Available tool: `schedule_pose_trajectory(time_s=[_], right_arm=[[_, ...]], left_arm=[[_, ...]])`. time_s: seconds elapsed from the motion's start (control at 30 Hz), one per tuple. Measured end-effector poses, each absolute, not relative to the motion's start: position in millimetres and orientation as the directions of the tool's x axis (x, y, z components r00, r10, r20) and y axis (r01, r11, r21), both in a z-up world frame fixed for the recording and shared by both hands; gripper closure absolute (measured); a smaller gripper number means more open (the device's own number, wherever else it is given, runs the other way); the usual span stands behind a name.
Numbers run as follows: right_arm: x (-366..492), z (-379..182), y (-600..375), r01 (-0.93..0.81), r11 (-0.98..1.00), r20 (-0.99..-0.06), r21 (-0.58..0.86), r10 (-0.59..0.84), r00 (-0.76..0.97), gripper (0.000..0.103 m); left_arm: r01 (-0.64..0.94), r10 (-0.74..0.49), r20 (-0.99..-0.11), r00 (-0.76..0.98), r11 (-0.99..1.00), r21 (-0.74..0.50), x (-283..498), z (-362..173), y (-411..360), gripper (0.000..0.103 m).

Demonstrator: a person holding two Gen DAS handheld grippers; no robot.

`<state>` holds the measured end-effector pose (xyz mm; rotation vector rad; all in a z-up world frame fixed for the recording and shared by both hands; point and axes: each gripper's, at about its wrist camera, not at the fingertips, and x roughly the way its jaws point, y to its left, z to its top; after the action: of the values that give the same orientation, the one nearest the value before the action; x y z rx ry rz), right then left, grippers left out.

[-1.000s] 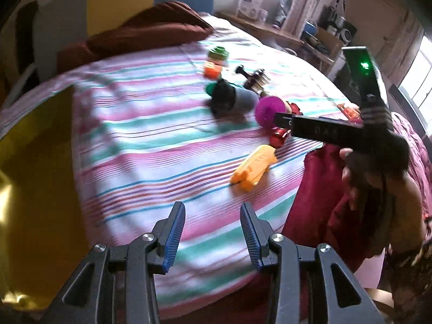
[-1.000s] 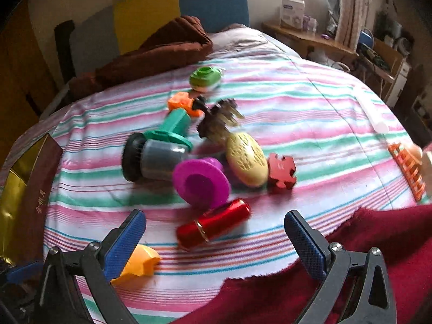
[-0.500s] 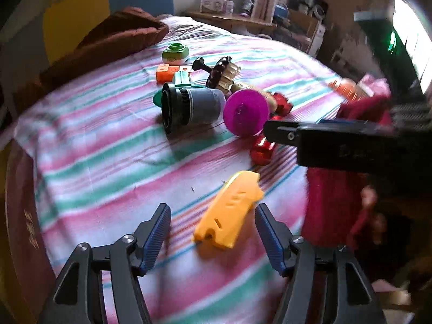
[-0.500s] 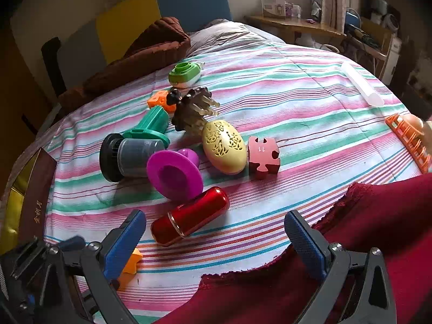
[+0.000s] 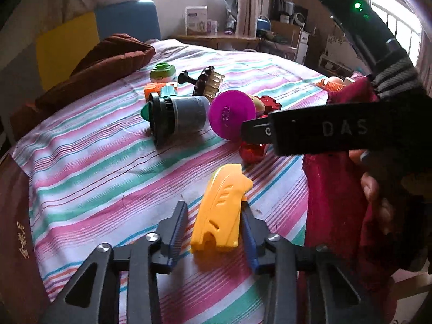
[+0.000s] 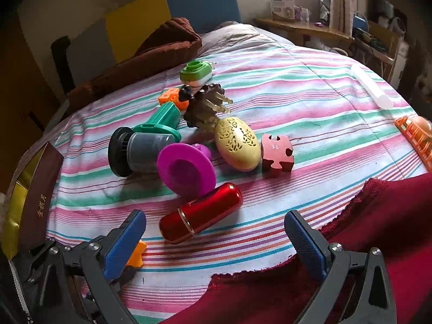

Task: Organize rigid objects
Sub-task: 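Close the left tool on the yellow plastic piece, then lift the yellow piece with the left tool while the right tool grasps the red cylinder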

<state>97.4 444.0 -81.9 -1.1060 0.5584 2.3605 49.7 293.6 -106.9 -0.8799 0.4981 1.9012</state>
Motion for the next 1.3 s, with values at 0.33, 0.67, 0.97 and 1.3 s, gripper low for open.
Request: schedule_pose_trajectory(time_s=[0.33,0.67,0.97,1.3], right_arm=[[95.7,-85.6,437.5,-0.533,-0.836,-0.767,0.13,0.256,-0.588,0.0],[79.9,-99.6,433.8,-0.518,-0.851,-0.782,0.085,0.266,-0.564,0.011],[76.8,-104.3,426.9,-0.507,-0.862,-0.767,0.017,0.314,-0.56,0.028],[79.5,-104.5,422.5,-0.514,-0.857,-0.762,0.022,0.319,-0.564,0.03]], left_arm=[[-0.874,0.623,-0.737,-0.261,-0.477,-0.094,53.7,-100.4,272.6,0.076],[-0.868,0.669,-0.675,-0.311,-0.489,-0.084,64.5,-67.5,242.6,0.076],[-0.819,0.675,-0.634,-0.377,-0.563,-0.112,51.6,-45.9,204.7,0.076],[-0.736,0.657,-0.613,-0.44,-0.655,-0.174,25.0,-34.5,159.6,0.076]])
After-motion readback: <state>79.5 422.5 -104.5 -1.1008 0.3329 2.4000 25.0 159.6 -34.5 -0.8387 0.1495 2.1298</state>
